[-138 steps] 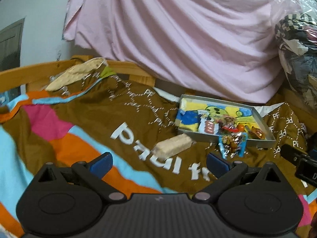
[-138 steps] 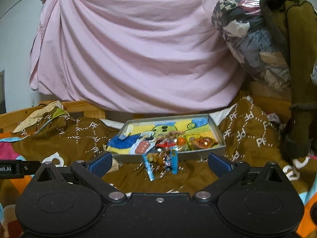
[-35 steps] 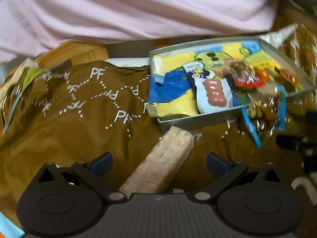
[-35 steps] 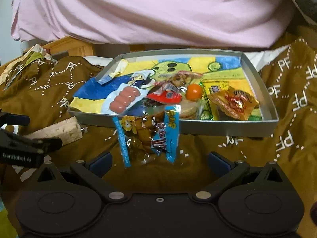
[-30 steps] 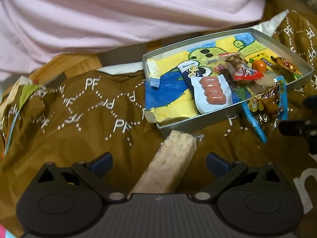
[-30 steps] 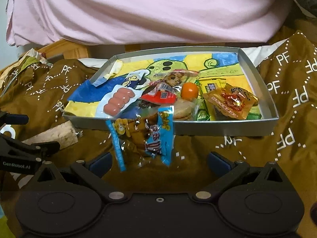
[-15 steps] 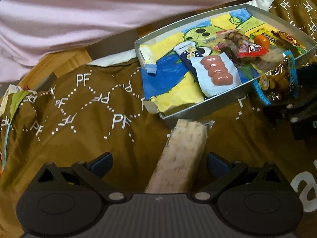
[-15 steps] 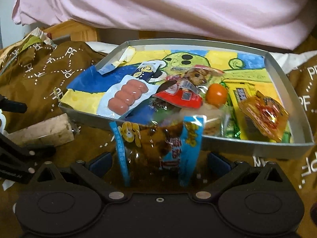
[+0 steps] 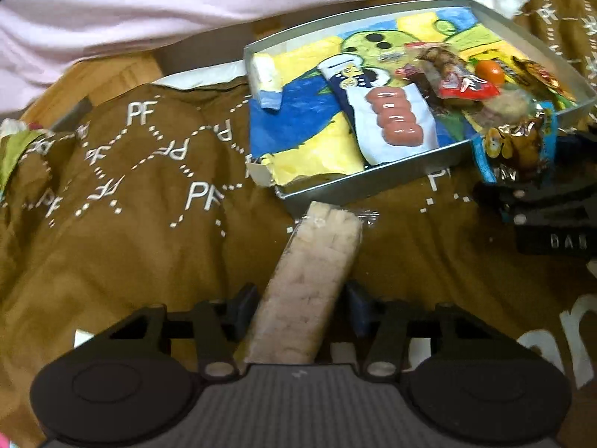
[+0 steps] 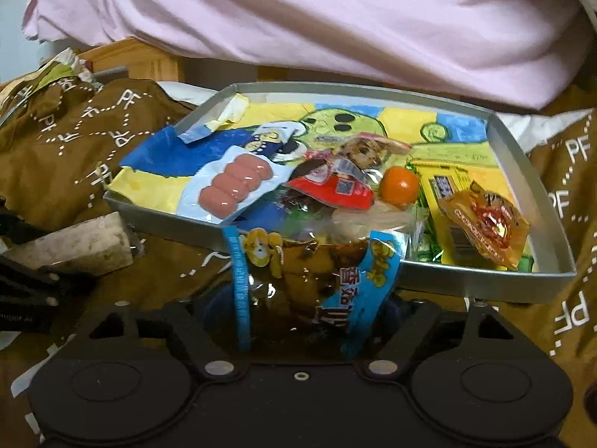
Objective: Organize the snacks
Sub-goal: 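Grasp the wafer bar with the left tool while the right tool grasps the blue candy bag, then carry the wafer bar into the tray with the left tool while the right tool carries the candy bag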
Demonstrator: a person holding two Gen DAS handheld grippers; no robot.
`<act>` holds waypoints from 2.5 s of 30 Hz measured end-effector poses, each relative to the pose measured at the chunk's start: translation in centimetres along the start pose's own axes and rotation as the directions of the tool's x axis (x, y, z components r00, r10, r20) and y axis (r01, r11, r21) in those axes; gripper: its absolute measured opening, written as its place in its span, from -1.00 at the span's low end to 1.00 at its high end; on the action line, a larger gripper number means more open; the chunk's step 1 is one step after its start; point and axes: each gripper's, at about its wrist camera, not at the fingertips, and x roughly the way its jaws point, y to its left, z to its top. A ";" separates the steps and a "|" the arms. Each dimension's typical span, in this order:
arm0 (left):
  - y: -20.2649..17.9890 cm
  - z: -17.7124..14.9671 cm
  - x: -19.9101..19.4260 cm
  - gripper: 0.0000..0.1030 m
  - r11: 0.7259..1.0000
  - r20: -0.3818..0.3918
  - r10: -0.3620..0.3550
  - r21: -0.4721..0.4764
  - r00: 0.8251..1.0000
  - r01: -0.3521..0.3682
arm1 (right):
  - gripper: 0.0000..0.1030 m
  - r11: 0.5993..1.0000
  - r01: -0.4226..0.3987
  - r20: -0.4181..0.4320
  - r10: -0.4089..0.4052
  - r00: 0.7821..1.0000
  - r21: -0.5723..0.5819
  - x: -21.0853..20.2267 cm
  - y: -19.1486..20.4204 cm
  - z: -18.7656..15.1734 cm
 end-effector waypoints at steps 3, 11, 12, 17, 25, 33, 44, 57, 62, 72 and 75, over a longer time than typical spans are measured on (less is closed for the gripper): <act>-0.6 0.5 -0.2 -0.02 0.999 -0.022 0.030 -0.011 0.999 -0.030 | 0.35 1.000 -0.002 0.018 0.002 1.000 -0.025 -0.7 0.5 -0.2; -0.9 0.3 -1.8 -0.25 0.994 -0.062 -0.008 -0.106 0.998 0.001 | -0.17 0.998 -0.031 0.056 0.034 0.998 -0.063 -2.1 1.0 -0.7; -0.9 0.2 -2.0 -0.25 0.993 -0.065 -0.009 -0.115 0.998 0.001 | -0.19 0.997 -0.038 0.056 0.042 0.998 -0.062 -2.1 1.0 -0.7; -0.9 -0.1 -3.5 -0.26 0.986 -0.066 -0.005 -0.165 0.998 -0.006 | -0.26 0.995 -0.072 0.058 0.076 0.995 -0.065 -2.2 1.0 -0.9; -0.8 -0.5 -5.6 -0.26 0.955 0.018 -0.011 -0.296 1.000 0.016 | -0.29 0.993 -0.094 0.074 0.099 0.992 -0.069 -3.9 1.0 -1.4; -0.4 -0.7 -8.0 -0.26 0.921 0.135 0.071 -0.388 0.988 -0.013 | -0.31 0.992 -0.129 0.148 0.127 0.981 -0.001 -6.5 0.3 -0.4; 1.4 5.4 -8.8 -0.25 0.893 0.297 0.159 -0.450 0.942 -0.009 | -0.33 0.989 -0.135 0.356 0.104 0.929 0.065 -6.9 -1.6 1.7; -1.3 11.9 -4.0 -0.25 0.895 0.399 0.123 -0.440 0.909 0.072 | -0.33 0.949 -0.096 0.419 -0.041 0.907 0.301 -1.8 -7.9 4.8; -3.2 13.0 0.0 -0.25 0.896 0.366 0.044 -0.426 0.930 0.126 | -0.32 0.928 -0.114 0.370 -0.027 0.928 0.354 0.3 -9.4 4.9; -4.5 12.7 4.3 -0.25 0.906 0.321 -0.007 -0.398 0.947 0.142 | -0.32 0.912 -0.108 0.305 -0.020 0.952 0.395 2.7 -10.7 5.2; -4.4 12.7 4.4 -0.25 0.911 0.317 -0.003 -0.390 0.948 0.133 | -0.32 0.910 -0.103 0.293 -0.021 0.956 0.401 2.8 -10.6 5.1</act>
